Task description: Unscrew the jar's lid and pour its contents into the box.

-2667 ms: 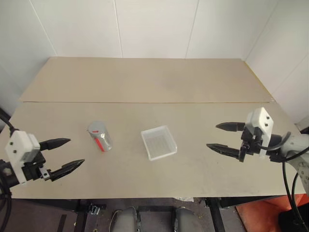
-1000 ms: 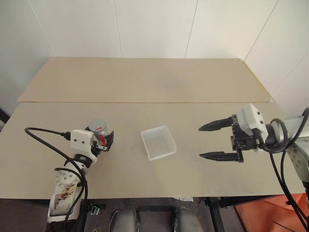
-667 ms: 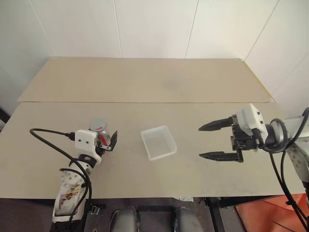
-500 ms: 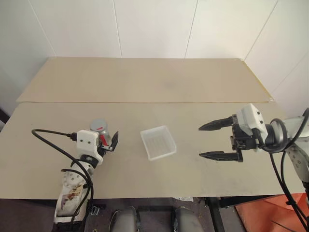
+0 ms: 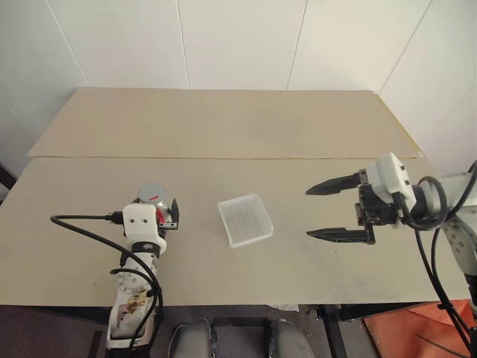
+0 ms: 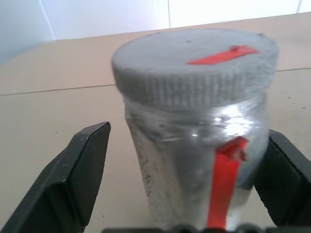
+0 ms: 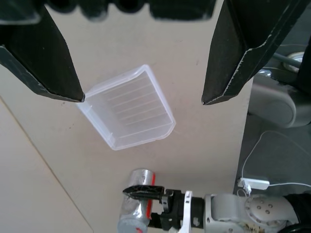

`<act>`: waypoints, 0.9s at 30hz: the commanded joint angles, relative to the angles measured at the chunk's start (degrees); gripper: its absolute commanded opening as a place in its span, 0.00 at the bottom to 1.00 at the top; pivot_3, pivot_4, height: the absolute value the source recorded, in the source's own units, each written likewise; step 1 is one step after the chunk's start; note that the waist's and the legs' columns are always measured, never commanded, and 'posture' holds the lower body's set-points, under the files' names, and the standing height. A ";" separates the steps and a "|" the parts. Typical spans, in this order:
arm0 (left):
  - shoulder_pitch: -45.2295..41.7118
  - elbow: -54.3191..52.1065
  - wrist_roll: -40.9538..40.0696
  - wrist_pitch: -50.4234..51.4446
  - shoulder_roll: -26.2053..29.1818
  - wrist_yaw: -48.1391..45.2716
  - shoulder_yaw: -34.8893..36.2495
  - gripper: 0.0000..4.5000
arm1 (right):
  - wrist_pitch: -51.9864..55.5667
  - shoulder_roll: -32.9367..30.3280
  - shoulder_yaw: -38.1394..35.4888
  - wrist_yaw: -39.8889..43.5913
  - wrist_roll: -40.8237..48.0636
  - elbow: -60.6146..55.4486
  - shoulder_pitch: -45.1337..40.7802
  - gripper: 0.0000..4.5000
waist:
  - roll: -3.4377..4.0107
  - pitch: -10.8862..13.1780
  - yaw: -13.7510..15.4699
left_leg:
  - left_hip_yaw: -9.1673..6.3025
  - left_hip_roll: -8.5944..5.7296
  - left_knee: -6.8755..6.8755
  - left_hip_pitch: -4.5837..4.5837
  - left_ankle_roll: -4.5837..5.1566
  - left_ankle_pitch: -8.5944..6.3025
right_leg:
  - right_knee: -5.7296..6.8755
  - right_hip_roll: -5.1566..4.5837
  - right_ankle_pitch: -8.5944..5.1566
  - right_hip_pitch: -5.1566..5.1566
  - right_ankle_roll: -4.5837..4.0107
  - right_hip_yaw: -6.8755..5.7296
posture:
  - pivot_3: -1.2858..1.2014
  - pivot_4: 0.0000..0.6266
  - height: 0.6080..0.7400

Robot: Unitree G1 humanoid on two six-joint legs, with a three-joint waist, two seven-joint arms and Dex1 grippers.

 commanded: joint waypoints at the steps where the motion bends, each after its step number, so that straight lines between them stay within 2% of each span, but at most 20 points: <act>1: -0.17 -2.75 1.99 -1.67 -1.86 2.51 -1.31 0.99 | -1.57 -0.06 -0.85 0.59 0.54 0.16 -1.30 1.00 | 0.00 0.00 0.01 | 0.00 -0.01 0.00 0.00 0.00 0.00 | 0.00 0.00 0.00 0.00 0.00 0.00 | 0.52 0.24 1.00; 11: -1.90 -1.65 5.96 -1.78 -7.18 8.84 -3.70 0.99 | -2.21 -0.26 -1.34 1.28 0.49 0.85 -1.66 1.00 | -0.02 0.01 0.01 | -0.01 -0.04 0.00 -0.02 0.00 0.00 | -0.01 0.00 0.00 0.00 0.01 0.00 | 0.52 0.24 1.00; 25: -4.66 1.32 6.57 -2.63 -7.23 10.91 -2.45 0.99 | -1.95 -0.18 -1.90 0.85 0.78 0.42 -0.88 1.00 | -0.02 0.01 0.00 | -0.03 -0.06 0.01 -0.04 0.00 0.00 | -0.01 0.01 0.01 -0.01 0.02 -0.01 | 0.52 0.24 1.00; 27: -5.41 2.07 6.42 -2.83 -6.94 10.69 -2.35 0.85 | -1.61 -0.10 -2.11 0.37 0.91 0.53 -0.98 1.00 | -0.02 0.01 0.01 | -0.03 -0.06 0.01 -0.04 0.00 0.00 | 0.00 0.01 0.01 -0.01 0.02 -0.01 | 0.52 0.24 1.00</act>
